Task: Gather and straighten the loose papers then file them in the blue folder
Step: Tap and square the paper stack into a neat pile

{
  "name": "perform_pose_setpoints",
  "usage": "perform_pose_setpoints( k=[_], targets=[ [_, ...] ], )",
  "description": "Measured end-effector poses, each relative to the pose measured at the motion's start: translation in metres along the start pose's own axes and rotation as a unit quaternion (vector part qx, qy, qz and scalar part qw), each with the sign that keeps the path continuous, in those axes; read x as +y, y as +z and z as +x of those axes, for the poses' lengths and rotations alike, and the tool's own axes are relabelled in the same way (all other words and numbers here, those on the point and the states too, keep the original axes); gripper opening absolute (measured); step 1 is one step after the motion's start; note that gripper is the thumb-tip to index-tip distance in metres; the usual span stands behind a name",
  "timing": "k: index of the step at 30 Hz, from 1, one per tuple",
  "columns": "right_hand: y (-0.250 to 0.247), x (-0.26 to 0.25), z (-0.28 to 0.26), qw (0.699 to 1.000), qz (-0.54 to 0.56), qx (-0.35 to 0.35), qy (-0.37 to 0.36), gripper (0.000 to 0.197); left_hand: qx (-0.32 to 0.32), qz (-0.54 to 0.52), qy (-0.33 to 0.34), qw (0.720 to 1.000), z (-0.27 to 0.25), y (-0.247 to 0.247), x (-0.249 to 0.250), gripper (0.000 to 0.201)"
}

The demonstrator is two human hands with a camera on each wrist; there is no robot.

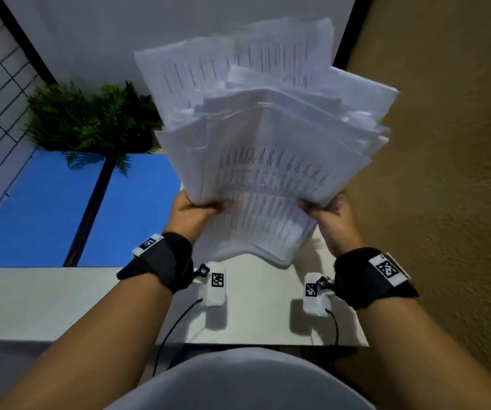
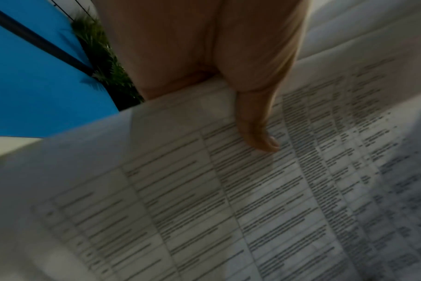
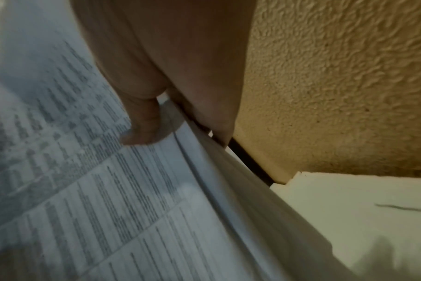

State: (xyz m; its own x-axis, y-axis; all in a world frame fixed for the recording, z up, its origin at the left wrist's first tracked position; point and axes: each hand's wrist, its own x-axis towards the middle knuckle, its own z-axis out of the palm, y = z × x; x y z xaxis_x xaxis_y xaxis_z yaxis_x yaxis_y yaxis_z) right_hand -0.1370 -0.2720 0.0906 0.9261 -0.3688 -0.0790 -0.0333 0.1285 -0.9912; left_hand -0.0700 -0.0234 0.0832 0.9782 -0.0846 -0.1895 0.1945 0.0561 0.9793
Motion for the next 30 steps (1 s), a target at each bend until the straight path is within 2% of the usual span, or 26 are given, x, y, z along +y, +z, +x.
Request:
perform_pose_setpoints(
  k=[2,4,6,12,15,18,21,24,27,30],
  targets=[
    [0.002,-0.002,-0.002,1.000,0.000,-0.013,-0.006,0.061,-0.006,0.000,0.008,1.000,-0.002,0.001,0.004,0.067],
    [0.003,-0.008,-0.005,0.999,0.007,-0.030,-0.012,0.076,-0.017,0.003,0.021,1.000,-0.005,0.000,0.008,0.050],
    [0.004,-0.014,-0.007,0.999,0.014,-0.034,-0.022,0.079,-0.039,0.000,0.040,0.998,-0.008,-0.003,0.011,0.044],
    [0.013,-0.020,-0.016,0.999,-0.001,-0.049,-0.019,0.102,-0.092,-0.027,0.060,0.994,-0.015,-0.017,0.022,0.064],
    [0.011,-0.017,-0.019,0.999,0.004,-0.041,-0.014,0.094,-0.109,-0.037,0.065,0.991,-0.018,-0.025,0.026,0.076],
    [0.017,-0.023,-0.023,0.997,0.005,-0.071,-0.004,0.080,-0.141,-0.025,0.051,0.988,-0.023,-0.022,0.030,0.088],
    [0.030,-0.036,-0.029,0.995,0.011,-0.097,-0.012,0.068,-0.160,-0.010,0.049,0.986,-0.025,-0.011,0.030,0.078],
    [0.030,-0.048,-0.032,0.997,0.043,-0.057,-0.041,0.068,-0.126,-0.026,0.065,0.990,-0.022,-0.016,0.033,0.082],
    [0.026,-0.056,-0.035,0.995,0.072,0.023,-0.065,0.077,-0.111,-0.046,0.093,0.988,-0.019,-0.024,0.042,0.097],
    [0.034,-0.064,-0.042,0.994,0.047,0.039,-0.095,0.071,-0.104,-0.067,0.115,0.986,-0.021,-0.023,0.048,0.102]
  ],
)
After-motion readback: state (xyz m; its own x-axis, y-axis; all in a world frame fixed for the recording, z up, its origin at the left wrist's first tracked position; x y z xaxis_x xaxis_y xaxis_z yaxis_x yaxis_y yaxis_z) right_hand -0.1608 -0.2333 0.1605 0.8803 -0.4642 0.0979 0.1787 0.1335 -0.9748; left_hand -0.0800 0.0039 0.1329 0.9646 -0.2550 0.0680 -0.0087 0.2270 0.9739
